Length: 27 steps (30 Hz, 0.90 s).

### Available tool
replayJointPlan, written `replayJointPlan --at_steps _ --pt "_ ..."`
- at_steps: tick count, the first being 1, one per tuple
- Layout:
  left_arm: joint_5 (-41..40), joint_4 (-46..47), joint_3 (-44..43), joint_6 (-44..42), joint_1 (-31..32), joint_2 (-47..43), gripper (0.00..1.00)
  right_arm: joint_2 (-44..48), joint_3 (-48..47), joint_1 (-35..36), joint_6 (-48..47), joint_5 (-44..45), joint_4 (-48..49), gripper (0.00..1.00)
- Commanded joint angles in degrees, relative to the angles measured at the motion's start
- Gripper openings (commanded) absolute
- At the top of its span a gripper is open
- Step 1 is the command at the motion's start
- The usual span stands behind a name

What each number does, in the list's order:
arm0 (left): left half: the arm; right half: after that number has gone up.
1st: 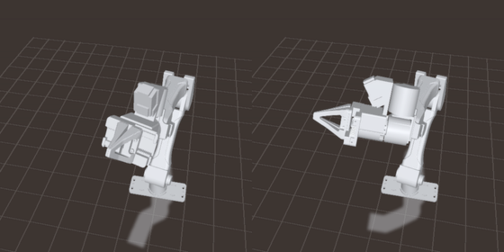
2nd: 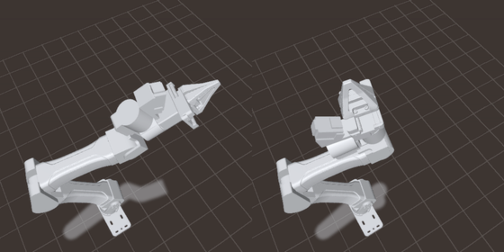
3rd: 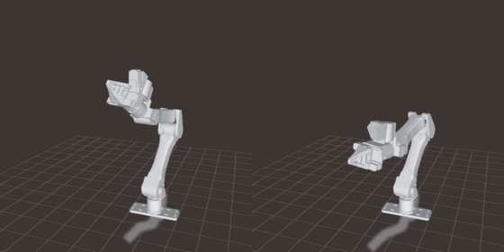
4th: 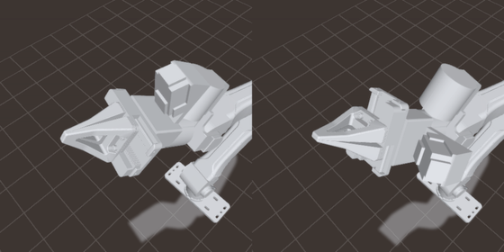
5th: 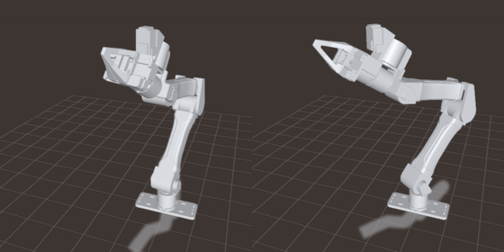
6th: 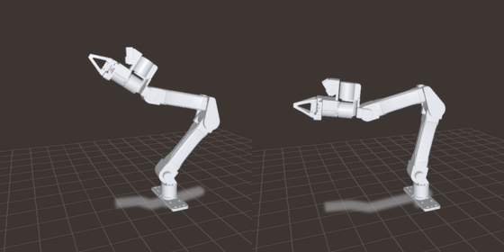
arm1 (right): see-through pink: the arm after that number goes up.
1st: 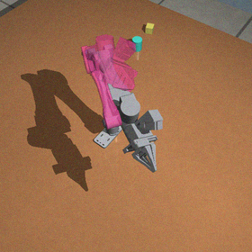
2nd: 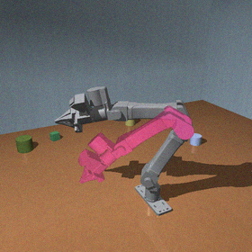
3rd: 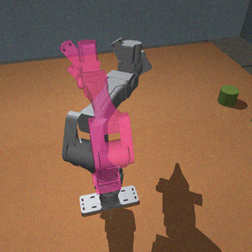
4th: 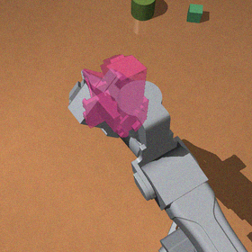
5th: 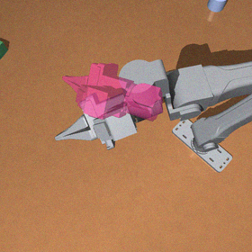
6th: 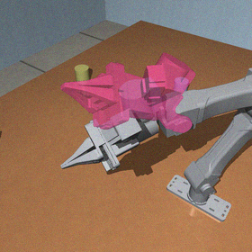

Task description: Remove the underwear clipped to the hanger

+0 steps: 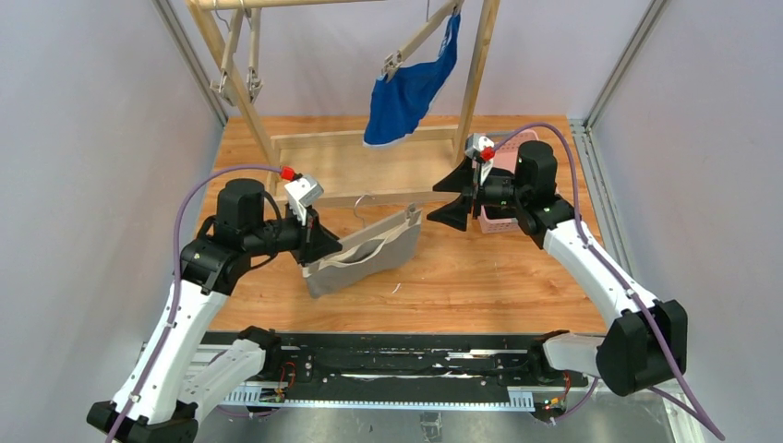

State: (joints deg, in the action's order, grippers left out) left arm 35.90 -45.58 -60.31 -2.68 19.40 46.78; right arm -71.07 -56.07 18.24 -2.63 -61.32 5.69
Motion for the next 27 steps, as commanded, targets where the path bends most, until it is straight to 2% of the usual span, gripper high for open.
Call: replayJointPlan --at_steps 1,12,14,16,17,19,20,21,23,24,26,27 --pt "8.3 6.0 -0.3 0.2 0.9 0.5 0.00 -1.8 -1.9 -0.6 7.3 -14.3 9.0 0.78" --pt "13.3 14.2 1.4 2.5 1.7 2.6 0.00 -5.6 -2.6 -0.6 10.5 -16.2 11.5 0.78" --pt "13.3 15.6 2.0 3.4 1.8 2.7 0.00 -6.1 -2.9 -0.6 10.6 -16.2 11.5 0.73" --pt "13.3 17.1 2.5 4.2 1.8 2.8 0.00 -6.7 -3.0 -0.6 10.8 -16.6 11.5 0.59" --pt "13.2 17.6 2.6 4.5 1.8 2.9 0.00 -7.0 -3.2 -0.6 10.9 -16.9 11.3 0.47" --pt "12.9 18.1 2.7 4.8 1.8 2.9 0.00 -7.7 -3.6 -0.5 10.7 -17.0 10.6 0.11" --pt "12.7 18.3 2.7 4.9 1.9 3.0 0.00 -7.9 -3.6 -0.5 10.4 -17.0 10.3 0.02" --pt "12.5 18.4 2.6 4.9 1.9 3.0 0.00 -7.9 -3.6 -0.6 10.2 -16.9 10.1 0.01" --pt "12.1 18.8 2.4 5.2 1.8 3.0 0.00 -7.8 -3.3 -0.6 9.7 -16.5 9.9 0.00" --pt "12.0 19.1 2.4 5.3 1.9 3.1 0.00 -7.5 -3.3 -0.6 9.6 -15.7 9.8 0.07" --pt "11.9 19.7 2.2 5.6 1.9 3.3 0.00 -6.7 -3.7 -0.7 8.9 -13.3 8.2 0.39" --pt "11.8 20.0 2.0 5.7 1.9 3.4 0.00 -6.1 -4.0 -0.7 8.2 -12.2 7.3 0.49"
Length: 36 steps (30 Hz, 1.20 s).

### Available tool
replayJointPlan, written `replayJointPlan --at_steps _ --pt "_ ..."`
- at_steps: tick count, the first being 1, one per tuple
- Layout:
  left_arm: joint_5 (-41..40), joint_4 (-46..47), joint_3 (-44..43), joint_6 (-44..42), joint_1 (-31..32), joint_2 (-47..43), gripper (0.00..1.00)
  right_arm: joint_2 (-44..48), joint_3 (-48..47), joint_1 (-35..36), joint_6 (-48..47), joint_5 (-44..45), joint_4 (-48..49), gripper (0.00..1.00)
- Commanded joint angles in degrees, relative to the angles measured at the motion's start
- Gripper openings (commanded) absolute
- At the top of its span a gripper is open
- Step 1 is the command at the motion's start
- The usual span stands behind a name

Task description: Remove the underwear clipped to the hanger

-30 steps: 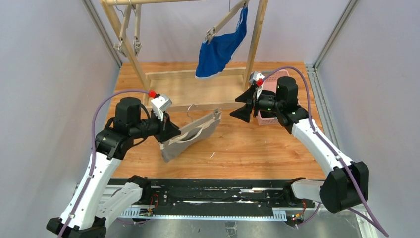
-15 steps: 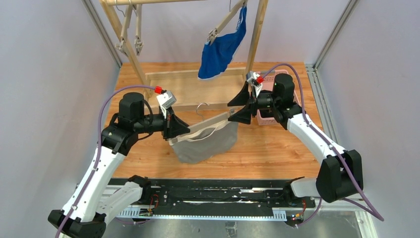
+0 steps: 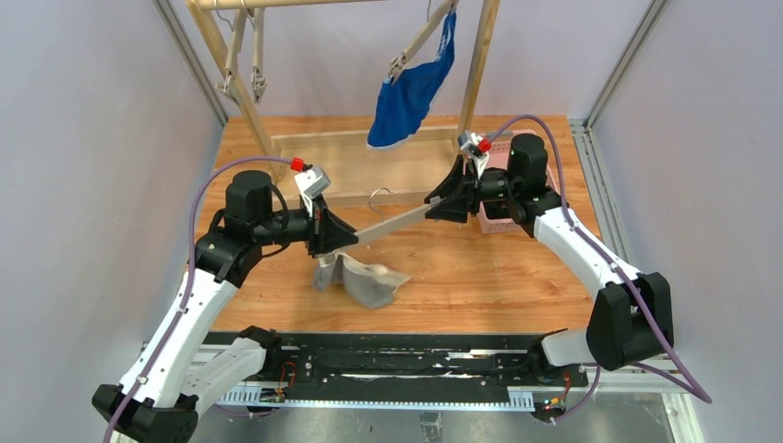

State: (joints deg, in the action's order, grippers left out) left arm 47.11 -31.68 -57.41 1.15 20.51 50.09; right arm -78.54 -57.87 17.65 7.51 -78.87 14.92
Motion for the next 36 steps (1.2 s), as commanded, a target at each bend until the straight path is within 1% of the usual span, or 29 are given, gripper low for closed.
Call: replayJointPlan --at_steps 1,3,4,6,8,11,15,17,21,23,27,31,34,35,36 --pt "0.6 6.3 -1.2 2.0 0.7 0.3 0.00 2.2 -2.2 -0.2 -2.5 6.5 -2.5 0.56" --pt "0.5 6.7 -1.9 2.1 0.8 0.8 0.00 4.5 -2.0 -0.1 -2.7 9.8 -2.7 0.62" --pt "0.6 7.1 -2.4 2.2 0.8 1.0 0.00 5.7 -1.8 -0.2 -2.7 11.7 -2.6 0.63" --pt "0.9 8.4 -2.9 2.7 0.9 1.4 0.00 8.4 -0.9 -0.2 -2.4 17.0 -2.5 0.66" --pt "1.0 10.7 -3.2 3.7 1.0 1.4 0.00 11.7 0.9 -0.2 -1.5 24.0 -1.9 0.71" --pt "0.9 14.1 -3.6 5.4 1.0 1.2 0.00 17.1 5.8 -0.2 1.1 34.8 1.4 0.72" --pt "-0.2 19.3 -3.3 7.8 1.3 0.9 0.00 23.5 12.7 -0.1 7.1 45.9 6.9 0.74" --pt "-1.2 21.9 -2.8 9.0 1.4 0.9 0.00 25.8 16.2 -0.2 11.6 50.4 9.5 0.70" --pt "-1.5 30.2 -0.3 13.0 1.8 2.0 0.00 26.9 22.9 -0.2 20.1 50.5 19.7 0.61" --pt "-1.8 33.2 0.9 14.1 2.6 3.0 0.00 25.8 25.1 -0.2 25.2 48.7 26.6 0.61" --pt "-4.2 35.0 1.8 13.5 4.6 4.6 0.00 21.7 28.4 -0.2 33.3 45.8 43.2 0.62" --pt "-6.2 40.7 4.9 16.0 5.4 4.4 0.00 15.6 28.1 -0.2 40.8 42.7 58.0 0.62" --pt "-7.6 42.9 6.1 17.1 5.4 4.3 0.00 9.8 26.8 -0.2 46.9 40.5 70.1 0.62" --pt "-8.0 43.6 6.2 17.5 5.3 4.5 0.00 8.0 26.1 -0.2 49.0 40.1 72.7 0.62" --pt "-8.1 44.3 6.4 18.0 5.4 4.6 0.00 6.5 25.1 0.0 50.1 39.5 73.2 0.63"
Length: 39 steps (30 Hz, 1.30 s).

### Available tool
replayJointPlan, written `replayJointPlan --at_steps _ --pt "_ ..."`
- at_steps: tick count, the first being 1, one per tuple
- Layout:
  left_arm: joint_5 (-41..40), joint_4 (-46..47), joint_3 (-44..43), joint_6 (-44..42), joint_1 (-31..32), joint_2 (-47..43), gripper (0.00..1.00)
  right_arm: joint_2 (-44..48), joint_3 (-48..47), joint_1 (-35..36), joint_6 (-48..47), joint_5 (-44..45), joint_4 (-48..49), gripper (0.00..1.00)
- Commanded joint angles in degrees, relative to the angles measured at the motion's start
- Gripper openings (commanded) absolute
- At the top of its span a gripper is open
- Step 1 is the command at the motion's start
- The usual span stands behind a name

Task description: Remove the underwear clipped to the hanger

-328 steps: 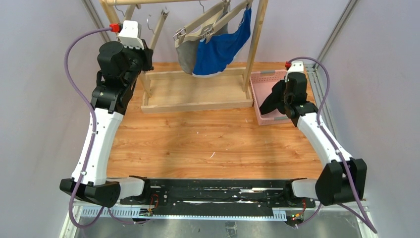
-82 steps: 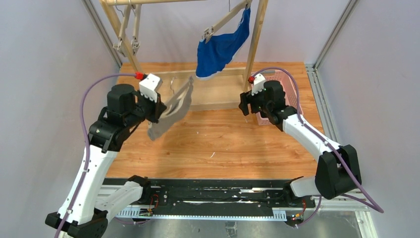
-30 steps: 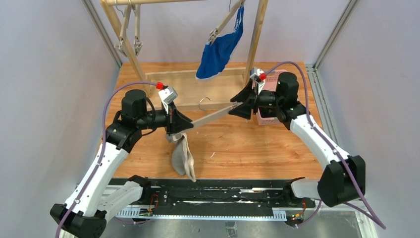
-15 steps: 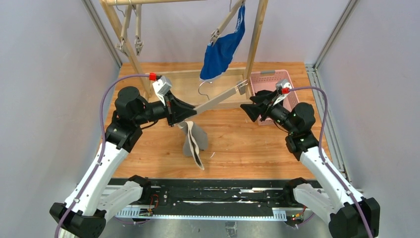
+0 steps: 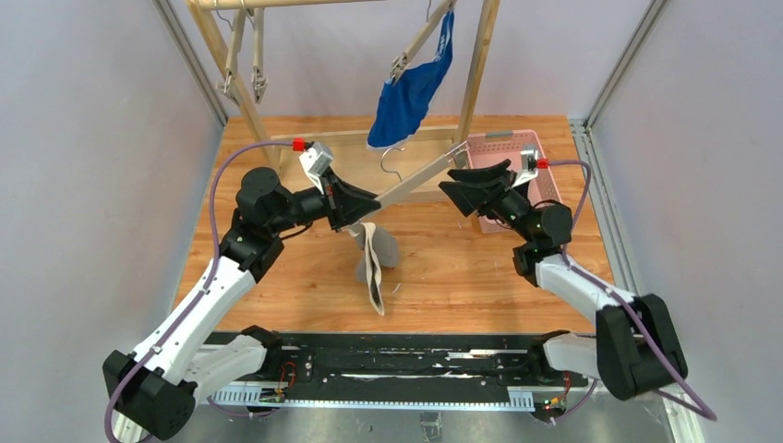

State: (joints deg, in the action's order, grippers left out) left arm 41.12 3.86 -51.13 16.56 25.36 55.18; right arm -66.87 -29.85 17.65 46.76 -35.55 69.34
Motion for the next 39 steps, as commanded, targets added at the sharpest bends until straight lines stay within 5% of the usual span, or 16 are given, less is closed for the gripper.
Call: replayJointPlan --at_steps 1,21,31,35,38,39 --pt "-2.2 9.5 0.4 3.1 0.6 -0.3 0.00 -6.3 -3.9 0.2 11.2 -4.5 18.9 0.62" --pt "-1.3 29.6 4.4 17.9 1.9 5.1 0.00 -14.6 -15.0 5.8 8.9 -5.2 19.2 0.62" --pt "-0.8 54.2 10.8 34.5 2.3 10.6 0.00 -16.0 -17.4 6.8 8.8 -5.7 19.3 0.56" --pt "-1.5 65.2 12.6 41.6 2.3 14.4 0.00 -16.5 -19.0 7.1 9.3 -6.8 19.3 0.33" --pt "-1.8 63.9 12.5 40.5 2.4 14.6 0.00 -16.9 -19.9 7.1 9.7 -8.0 19.3 0.03" --pt "-2.0 61.8 12.3 39.2 2.3 13.9 0.00 -16.8 -19.8 7.2 9.8 -8.2 19.2 0.01"
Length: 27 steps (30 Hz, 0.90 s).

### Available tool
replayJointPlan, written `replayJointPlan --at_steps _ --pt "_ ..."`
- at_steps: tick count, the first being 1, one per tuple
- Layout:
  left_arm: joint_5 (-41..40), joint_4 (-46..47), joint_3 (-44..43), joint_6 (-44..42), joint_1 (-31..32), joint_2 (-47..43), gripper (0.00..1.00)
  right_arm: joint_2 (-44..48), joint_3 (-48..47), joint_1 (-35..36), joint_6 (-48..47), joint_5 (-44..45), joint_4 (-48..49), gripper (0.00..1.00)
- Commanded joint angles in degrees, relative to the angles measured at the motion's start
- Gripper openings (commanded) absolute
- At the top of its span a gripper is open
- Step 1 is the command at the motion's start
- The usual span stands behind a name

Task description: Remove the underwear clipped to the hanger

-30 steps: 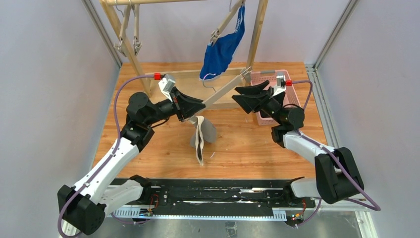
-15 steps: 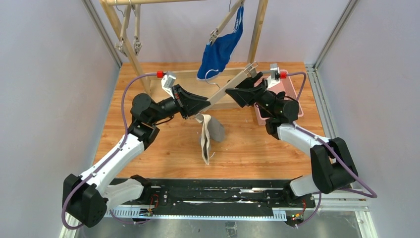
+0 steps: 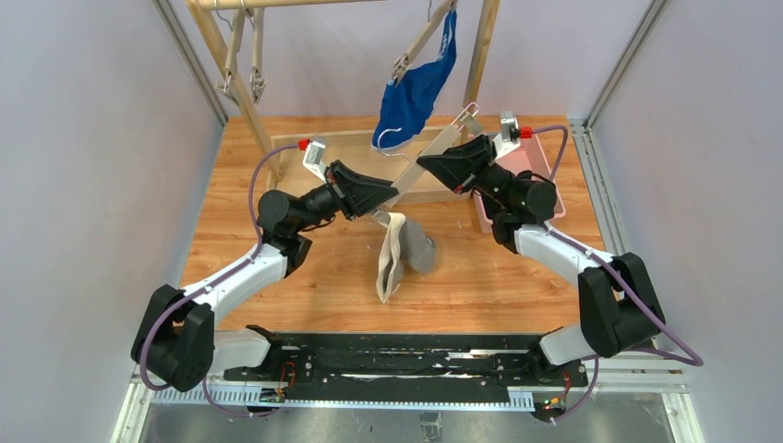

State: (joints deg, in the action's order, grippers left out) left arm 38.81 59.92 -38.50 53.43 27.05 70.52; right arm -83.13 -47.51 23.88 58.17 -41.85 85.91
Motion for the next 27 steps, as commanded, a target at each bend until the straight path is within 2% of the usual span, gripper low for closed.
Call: replayJointPlan --at_steps 1,6,8,11,13,18,21,27 --pt "0.2 3.2 -0.6 0.6 0.7 -2.3 0.00 -0.5 -1.9 0.9 -1.8 -1.9 2.7 0.01" --pt "-0.9 -13.5 -3.0 -9.8 0.8 -8.2 0.01 0.2 -1.5 0.9 -3.0 -1.8 2.6 0.01" --pt "-2.0 -20.3 -3.9 -14.2 0.8 -10.6 0.11 0.1 -2.0 0.9 -3.0 -1.9 2.6 0.01" --pt "-3.9 -30.6 -5.4 -21.6 0.9 -14.3 0.34 0.3 -2.7 0.9 -2.6 -2.6 2.7 0.00" --pt "-4.4 -36.0 -6.7 -25.8 0.9 -16.0 0.45 0.7 -2.9 1.0 -2.6 -2.7 2.7 0.01" --pt "-4.0 -42.6 -7.2 -29.4 0.9 -18.5 0.67 1.9 -2.8 1.1 -2.8 -2.8 2.7 0.01" --pt "-4.4 -45.8 -7.0 -31.6 0.9 -19.7 0.71 2.7 -2.7 1.1 -2.7 -2.8 2.7 0.01" --pt "-6.7 -51.2 -5.4 -35.3 0.9 -21.6 0.73 5.2 -2.7 1.3 -2.4 -2.7 2.7 0.00"
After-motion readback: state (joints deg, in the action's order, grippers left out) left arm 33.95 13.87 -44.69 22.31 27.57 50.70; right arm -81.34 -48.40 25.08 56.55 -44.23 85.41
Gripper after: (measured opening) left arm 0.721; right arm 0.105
